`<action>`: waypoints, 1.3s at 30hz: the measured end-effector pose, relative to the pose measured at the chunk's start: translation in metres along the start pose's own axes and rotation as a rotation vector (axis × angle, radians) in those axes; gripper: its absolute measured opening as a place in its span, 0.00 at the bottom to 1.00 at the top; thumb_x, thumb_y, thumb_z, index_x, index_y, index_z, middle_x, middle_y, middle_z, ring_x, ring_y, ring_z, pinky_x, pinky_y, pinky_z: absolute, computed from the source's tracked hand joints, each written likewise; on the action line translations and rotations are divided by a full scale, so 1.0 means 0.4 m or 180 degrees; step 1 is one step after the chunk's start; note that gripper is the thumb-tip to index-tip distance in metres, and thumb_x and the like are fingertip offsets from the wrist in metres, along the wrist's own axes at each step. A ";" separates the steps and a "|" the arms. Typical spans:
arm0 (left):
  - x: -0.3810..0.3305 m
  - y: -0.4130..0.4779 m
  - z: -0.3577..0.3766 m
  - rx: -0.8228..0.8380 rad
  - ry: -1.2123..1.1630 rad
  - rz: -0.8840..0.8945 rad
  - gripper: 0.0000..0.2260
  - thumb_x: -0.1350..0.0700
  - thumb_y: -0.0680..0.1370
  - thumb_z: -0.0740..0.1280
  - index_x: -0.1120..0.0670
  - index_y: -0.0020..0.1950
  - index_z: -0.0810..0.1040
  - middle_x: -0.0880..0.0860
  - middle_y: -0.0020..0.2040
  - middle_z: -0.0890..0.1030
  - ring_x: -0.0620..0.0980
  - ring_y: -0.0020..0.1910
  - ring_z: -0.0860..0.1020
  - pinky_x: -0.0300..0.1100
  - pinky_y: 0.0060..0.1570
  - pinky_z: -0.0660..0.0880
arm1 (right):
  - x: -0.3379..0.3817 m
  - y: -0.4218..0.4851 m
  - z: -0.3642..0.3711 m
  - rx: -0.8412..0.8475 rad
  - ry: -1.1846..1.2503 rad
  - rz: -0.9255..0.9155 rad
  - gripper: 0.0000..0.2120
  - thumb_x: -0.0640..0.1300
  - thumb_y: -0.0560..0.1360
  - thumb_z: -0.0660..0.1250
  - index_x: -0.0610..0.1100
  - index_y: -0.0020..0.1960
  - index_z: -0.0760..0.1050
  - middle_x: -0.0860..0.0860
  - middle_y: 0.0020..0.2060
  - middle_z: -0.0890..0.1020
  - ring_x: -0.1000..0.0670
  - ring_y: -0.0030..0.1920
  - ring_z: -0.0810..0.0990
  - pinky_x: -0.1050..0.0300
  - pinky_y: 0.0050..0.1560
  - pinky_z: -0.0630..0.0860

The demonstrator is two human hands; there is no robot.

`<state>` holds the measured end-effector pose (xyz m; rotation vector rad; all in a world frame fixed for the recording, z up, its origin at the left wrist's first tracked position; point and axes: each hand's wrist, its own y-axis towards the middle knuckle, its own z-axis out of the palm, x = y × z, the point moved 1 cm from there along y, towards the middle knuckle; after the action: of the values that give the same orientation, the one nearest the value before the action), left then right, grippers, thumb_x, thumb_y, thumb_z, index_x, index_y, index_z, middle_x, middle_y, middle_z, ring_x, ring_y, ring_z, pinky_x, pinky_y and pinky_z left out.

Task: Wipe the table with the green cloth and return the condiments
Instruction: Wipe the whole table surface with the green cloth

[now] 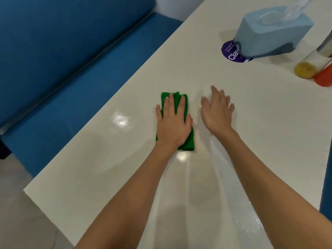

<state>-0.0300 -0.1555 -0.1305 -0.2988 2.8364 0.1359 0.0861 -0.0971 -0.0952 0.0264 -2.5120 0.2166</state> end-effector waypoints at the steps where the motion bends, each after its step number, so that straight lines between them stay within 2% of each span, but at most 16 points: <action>1: -0.022 -0.015 0.006 0.0068 -0.0087 0.0148 0.27 0.47 0.81 0.55 0.53 0.79 0.54 0.59 0.79 0.53 0.55 0.78 0.51 0.57 0.74 0.44 | 0.037 -0.011 0.014 0.0036 0.0130 -0.0157 0.25 0.51 0.82 0.48 0.48 0.78 0.50 0.43 0.77 0.51 0.41 0.77 0.46 0.43 0.74 0.40; 3: -0.026 -0.044 0.001 0.0304 -0.0116 0.0394 0.29 0.45 0.81 0.56 0.53 0.79 0.51 0.55 0.79 0.52 0.52 0.78 0.49 0.56 0.74 0.42 | 0.100 -0.036 0.046 0.0051 0.0218 -0.0430 0.24 0.50 0.82 0.48 0.49 0.78 0.52 0.43 0.77 0.51 0.42 0.77 0.45 0.45 0.74 0.40; 5: 0.009 -0.059 -0.028 0.0444 -0.0610 0.0480 0.26 0.48 0.81 0.57 0.51 0.78 0.57 0.52 0.78 0.59 0.49 0.77 0.55 0.57 0.74 0.42 | 0.132 -0.057 0.067 -0.0046 0.0125 -0.0599 0.23 0.48 0.82 0.48 0.49 0.77 0.55 0.43 0.77 0.51 0.42 0.77 0.45 0.45 0.75 0.41; 7: 0.078 -0.074 -0.075 0.0331 -0.1252 0.0327 0.20 0.51 0.81 0.58 0.50 0.73 0.67 0.50 0.74 0.67 0.45 0.74 0.62 0.59 0.73 0.45 | 0.148 -0.079 0.089 -0.0136 0.0011 -0.0650 0.22 0.47 0.83 0.47 0.48 0.76 0.58 0.43 0.77 0.52 0.42 0.77 0.46 0.46 0.75 0.42; 9: 0.156 -0.099 -0.109 0.0143 -0.1188 0.0067 0.16 0.53 0.81 0.57 0.51 0.68 0.73 0.50 0.74 0.68 0.43 0.74 0.62 0.57 0.74 0.47 | 0.143 -0.102 0.110 -0.0176 -0.0187 -0.0660 0.21 0.46 0.83 0.47 0.47 0.75 0.59 0.42 0.77 0.53 0.40 0.76 0.47 0.45 0.75 0.43; 11: 0.247 -0.133 -0.132 0.0000 -0.1003 -0.0177 0.15 0.57 0.81 0.59 0.54 0.66 0.75 0.51 0.74 0.68 0.44 0.73 0.63 0.54 0.74 0.47 | 0.127 -0.131 0.144 -0.0138 -0.0563 -0.0720 0.22 0.48 0.82 0.47 0.46 0.76 0.58 0.41 0.77 0.53 0.38 0.76 0.48 0.42 0.75 0.45; 14: 0.372 -0.191 -0.166 -0.0123 -0.0693 -0.0348 0.15 0.59 0.80 0.60 0.54 0.67 0.74 0.52 0.73 0.69 0.47 0.72 0.65 0.56 0.73 0.50 | 0.095 -0.174 0.191 -0.0115 -0.1206 -0.0939 0.27 0.54 0.81 0.47 0.44 0.77 0.56 0.39 0.77 0.52 0.37 0.76 0.49 0.39 0.73 0.47; 17: 0.459 -0.243 -0.188 -0.0254 -0.0423 -0.0597 0.17 0.56 0.81 0.57 0.54 0.70 0.70 0.51 0.74 0.67 0.47 0.74 0.62 0.55 0.73 0.49 | 0.079 -0.159 0.191 -0.0106 -0.1389 -0.0940 0.30 0.57 0.79 0.45 0.45 0.77 0.55 0.37 0.76 0.49 0.37 0.76 0.49 0.39 0.72 0.49; 20: 0.522 -0.288 -0.201 -0.0372 -0.0216 -0.0893 0.22 0.50 0.81 0.53 0.54 0.73 0.66 0.52 0.76 0.63 0.51 0.76 0.59 0.55 0.73 0.49 | 0.100 -0.084 0.195 -0.0222 -0.1379 -0.0707 0.30 0.56 0.80 0.48 0.44 0.78 0.52 0.36 0.76 0.45 0.37 0.76 0.47 0.38 0.73 0.48; 22: 0.539 -0.305 -0.195 -0.0341 -0.0156 -0.0974 0.24 0.45 0.81 0.50 0.53 0.76 0.62 0.51 0.78 0.59 0.49 0.77 0.56 0.55 0.73 0.48 | 0.127 -0.014 0.203 -0.0370 -0.1278 -0.0398 0.29 0.56 0.81 0.50 0.44 0.78 0.52 0.36 0.76 0.43 0.37 0.76 0.45 0.38 0.74 0.46; 26: 0.546 -0.304 -0.185 -0.0350 -0.0083 -0.1010 0.26 0.44 0.81 0.48 0.52 0.77 0.60 0.51 0.78 0.59 0.48 0.77 0.55 0.56 0.73 0.49 | 0.225 0.067 0.254 -0.0377 -0.1253 -0.0102 0.28 0.54 0.81 0.48 0.45 0.78 0.49 0.34 0.75 0.44 0.34 0.75 0.44 0.38 0.73 0.42; 29: 0.554 -0.302 -0.184 -0.0345 -0.0057 -0.1016 0.26 0.43 0.81 0.47 0.52 0.77 0.60 0.50 0.78 0.59 0.47 0.77 0.55 0.54 0.73 0.48 | 0.305 0.040 0.312 -0.0219 -0.1331 -0.0531 0.27 0.53 0.81 0.47 0.47 0.78 0.51 0.34 0.76 0.45 0.35 0.76 0.45 0.39 0.74 0.44; 33: 0.562 -0.307 -0.183 -0.0347 -0.0096 -0.0992 0.26 0.43 0.81 0.48 0.51 0.77 0.60 0.49 0.78 0.59 0.46 0.77 0.55 0.52 0.73 0.47 | 0.338 -0.093 0.371 0.0120 -0.1451 -0.1654 0.28 0.55 0.79 0.44 0.48 0.77 0.57 0.36 0.76 0.52 0.36 0.75 0.51 0.41 0.73 0.49; 37: 0.568 -0.313 -0.184 -0.0345 -0.0150 -0.0976 0.25 0.43 0.81 0.49 0.51 0.77 0.60 0.49 0.78 0.58 0.45 0.77 0.54 0.51 0.73 0.47 | 0.253 -0.222 0.326 0.0851 -0.1554 -0.2879 0.26 0.54 0.79 0.47 0.52 0.76 0.58 0.41 0.77 0.53 0.40 0.76 0.53 0.43 0.73 0.51; 39: 0.568 -0.312 -0.185 -0.0349 -0.0154 -0.0964 0.25 0.43 0.82 0.49 0.51 0.77 0.60 0.49 0.78 0.58 0.45 0.77 0.54 0.51 0.73 0.47 | 0.199 -0.213 0.276 0.0947 -0.1542 -0.3107 0.26 0.51 0.78 0.50 0.52 0.76 0.58 0.43 0.77 0.54 0.44 0.75 0.54 0.44 0.72 0.52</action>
<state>-0.2359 -0.3292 -0.1336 -0.7320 2.7014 0.2309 -0.0364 -0.1964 -0.1247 1.5255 -2.5636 0.1782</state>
